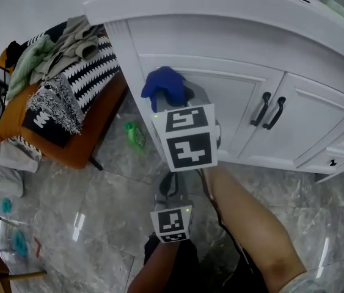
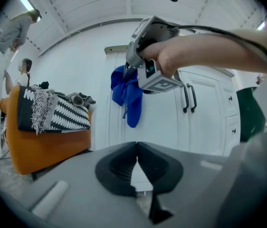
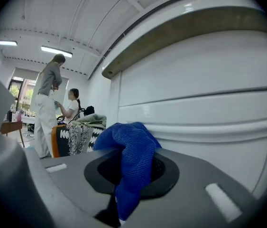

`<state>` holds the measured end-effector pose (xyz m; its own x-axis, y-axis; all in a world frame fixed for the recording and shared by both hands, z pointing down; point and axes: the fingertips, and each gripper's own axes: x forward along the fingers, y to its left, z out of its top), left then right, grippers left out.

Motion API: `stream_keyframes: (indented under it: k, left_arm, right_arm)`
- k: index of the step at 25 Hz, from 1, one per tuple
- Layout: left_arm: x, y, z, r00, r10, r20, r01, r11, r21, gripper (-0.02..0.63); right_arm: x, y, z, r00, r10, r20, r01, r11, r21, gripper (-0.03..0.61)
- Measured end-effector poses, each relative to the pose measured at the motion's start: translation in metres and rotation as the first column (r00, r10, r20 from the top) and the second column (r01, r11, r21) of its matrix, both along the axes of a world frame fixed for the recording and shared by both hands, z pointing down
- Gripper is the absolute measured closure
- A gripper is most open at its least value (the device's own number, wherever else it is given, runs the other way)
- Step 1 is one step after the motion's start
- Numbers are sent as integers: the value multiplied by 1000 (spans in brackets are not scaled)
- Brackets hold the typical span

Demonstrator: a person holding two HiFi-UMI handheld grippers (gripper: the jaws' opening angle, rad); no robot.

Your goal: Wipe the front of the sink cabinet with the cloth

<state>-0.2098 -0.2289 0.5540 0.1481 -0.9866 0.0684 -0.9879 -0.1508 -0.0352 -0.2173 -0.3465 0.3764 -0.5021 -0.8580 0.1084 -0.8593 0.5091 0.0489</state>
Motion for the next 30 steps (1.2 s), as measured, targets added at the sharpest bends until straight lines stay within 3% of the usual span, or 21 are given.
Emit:
stream_keyframes:
  k: [7, 16, 23, 30]
  left_arm:
    - [20, -9, 7, 999, 44, 3, -44, 999, -4, 603]
    - [52, -18, 11, 993, 106, 48, -106, 994, -3, 603]
    - [80, -21, 11, 985, 152, 81, -153, 988, 3, 603]
    - [97, -28, 18, 977, 183, 114, -182, 983, -20, 603]
  right_arm:
    - [64, 5, 13, 993, 113, -18, -114, 994, -1, 522]
    - [176, 19, 4, 953, 302, -6, -302, 953, 6, 522]
    - [215, 43, -8, 946, 325, 8, -325, 945, 45, 520]
    - [268, 52, -9, 935, 345, 76, -346, 938, 1, 509]
